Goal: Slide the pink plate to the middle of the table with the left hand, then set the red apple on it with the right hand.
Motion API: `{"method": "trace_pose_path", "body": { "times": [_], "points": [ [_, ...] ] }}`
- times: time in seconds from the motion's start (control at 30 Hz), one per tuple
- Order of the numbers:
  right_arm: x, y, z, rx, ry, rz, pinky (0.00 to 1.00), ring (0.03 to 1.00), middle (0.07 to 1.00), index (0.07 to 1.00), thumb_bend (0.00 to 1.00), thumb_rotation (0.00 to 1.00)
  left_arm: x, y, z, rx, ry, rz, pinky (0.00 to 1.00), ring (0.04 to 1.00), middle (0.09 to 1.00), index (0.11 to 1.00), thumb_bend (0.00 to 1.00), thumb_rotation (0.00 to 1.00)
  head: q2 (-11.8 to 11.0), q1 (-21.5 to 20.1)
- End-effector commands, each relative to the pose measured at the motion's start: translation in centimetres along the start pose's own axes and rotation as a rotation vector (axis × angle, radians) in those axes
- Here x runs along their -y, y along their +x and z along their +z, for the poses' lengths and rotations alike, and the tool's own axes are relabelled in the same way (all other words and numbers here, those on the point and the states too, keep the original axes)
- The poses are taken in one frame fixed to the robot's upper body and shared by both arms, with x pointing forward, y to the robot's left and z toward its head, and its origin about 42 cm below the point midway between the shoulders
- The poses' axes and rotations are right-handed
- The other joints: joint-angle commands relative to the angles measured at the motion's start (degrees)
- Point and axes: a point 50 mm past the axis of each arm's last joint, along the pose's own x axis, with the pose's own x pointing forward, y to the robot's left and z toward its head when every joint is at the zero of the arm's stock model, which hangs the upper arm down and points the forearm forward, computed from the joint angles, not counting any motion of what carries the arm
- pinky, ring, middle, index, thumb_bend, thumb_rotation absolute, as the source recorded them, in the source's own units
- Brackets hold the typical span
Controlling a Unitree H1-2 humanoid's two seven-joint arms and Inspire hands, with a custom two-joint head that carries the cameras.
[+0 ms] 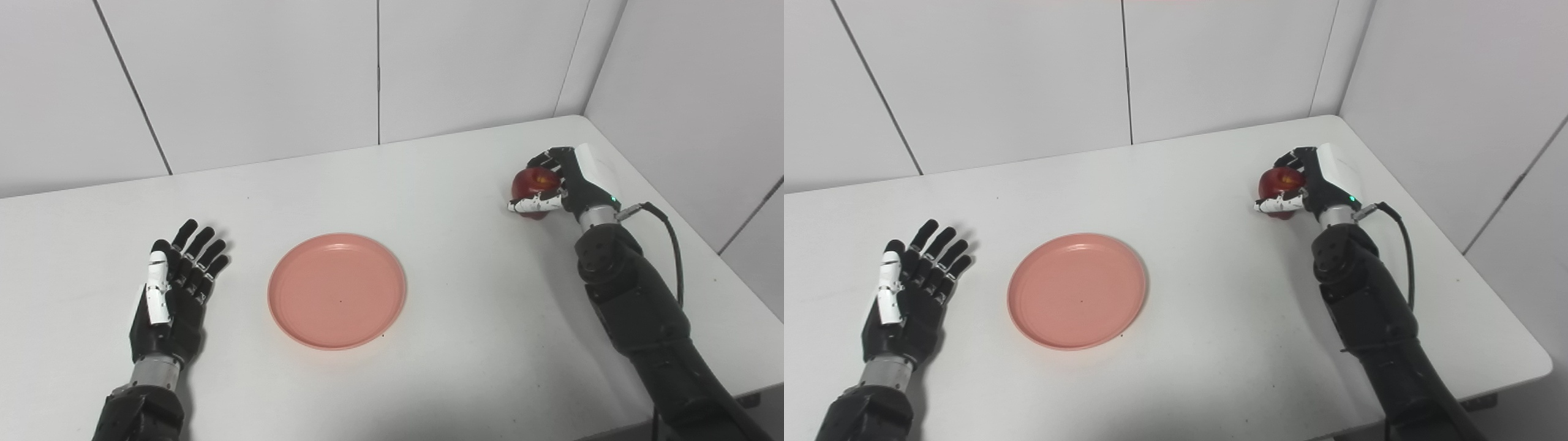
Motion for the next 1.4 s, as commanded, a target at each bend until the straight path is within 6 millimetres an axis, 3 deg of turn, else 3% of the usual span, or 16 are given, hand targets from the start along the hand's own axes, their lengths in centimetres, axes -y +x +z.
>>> {"method": "trace_pose_path", "body": {
  "times": [0.0, 0.33, 0.43, 0.97, 1.37],
  "points": [
    [2.2, 1.3, 1.2, 0.068, -0.019, -0.079, 0.42, 0.496, 0.537, 0.487, 0.51, 0.12, -0.3, -0.5, -0.8, -0.034, -0.011, 0.013, 0.88, 0.860, 0.882, 0.873, 0.42, 1.00, 0.08, 0.09],
    [2.8, 0.8, 1.8, 0.083, 0.005, -0.114, 0.39, 0.463, 0.511, 0.486, 0.52, 0.13, -0.2, -0.4, -0.7, -0.037, -0.005, 0.013, 0.88, 0.859, 0.881, 0.874, 0.43, 1.00, -0.03, 0.29],
    [3.3, 0.5, 2.4, 0.099, 0.009, -0.123, 0.38, 0.452, 0.477, 0.498, 0.53, 0.03, -0.1, -0.4, -0.7, -0.037, -0.006, 0.013, 0.88, 0.857, 0.879, 0.872, 0.43, 1.00, -0.07, 0.43],
    [5.7, -2.4, 9.7, 0.323, 0.056, -0.140, 0.39, 0.445, 0.461, 0.520, 0.52, 0.00, 0.6, -0.5, -0.8, -0.032, -0.008, 0.015, 0.87, 0.861, 0.880, 0.874, 0.42, 1.00, -0.22, 1.80],
    [5.0, -4.4, 14.9, 0.427, 0.071, -0.114, 0.36, 0.431, 0.454, 0.517, 0.53, 0.00, 1.4, -0.6, -1.0, -0.033, -0.008, 0.029, 0.86, 0.861, 0.876, 0.870, 0.41, 1.00, -0.22, 4.01]
  ]
}}
